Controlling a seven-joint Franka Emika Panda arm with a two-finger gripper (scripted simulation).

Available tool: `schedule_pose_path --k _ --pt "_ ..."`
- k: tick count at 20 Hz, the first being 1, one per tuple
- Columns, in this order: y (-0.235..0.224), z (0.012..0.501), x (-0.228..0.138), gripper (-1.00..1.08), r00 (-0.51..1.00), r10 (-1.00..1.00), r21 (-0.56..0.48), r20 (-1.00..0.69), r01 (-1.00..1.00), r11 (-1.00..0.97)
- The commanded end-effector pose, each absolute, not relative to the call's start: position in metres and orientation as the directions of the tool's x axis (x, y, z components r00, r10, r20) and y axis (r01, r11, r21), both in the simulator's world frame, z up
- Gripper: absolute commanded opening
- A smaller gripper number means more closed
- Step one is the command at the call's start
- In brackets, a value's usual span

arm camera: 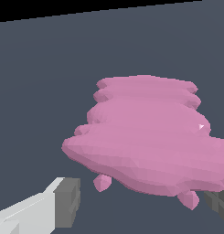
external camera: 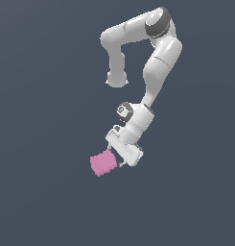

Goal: Pick up the object and move it to a goal position.

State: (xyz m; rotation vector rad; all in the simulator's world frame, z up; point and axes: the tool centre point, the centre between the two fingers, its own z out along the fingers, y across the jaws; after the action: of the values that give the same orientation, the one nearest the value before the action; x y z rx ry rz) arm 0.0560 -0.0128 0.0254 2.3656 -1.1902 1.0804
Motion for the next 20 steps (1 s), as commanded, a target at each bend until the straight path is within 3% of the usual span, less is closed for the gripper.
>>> schedule_pose_path --k 1,8,9,20 --pt "-0.0156 0.0232 0.058 1.08 0.355 -0.574 -0.088 0.738 -0.792 -0.604" --pt "-0.0186 0.0202 0.0597 1.08 0.331 -0.577 -0.096 0.747 -0.805 -0.585" --pt "-0.0186 0.0202 0.0597 -1.0 0.331 -0.577 -0.096 0.747 -0.805 -0.585" --pt "-0.0182 0.0204 0.0597 -1.0 0.331 -0.577 -0.096 0.747 -0.805 -0.585"
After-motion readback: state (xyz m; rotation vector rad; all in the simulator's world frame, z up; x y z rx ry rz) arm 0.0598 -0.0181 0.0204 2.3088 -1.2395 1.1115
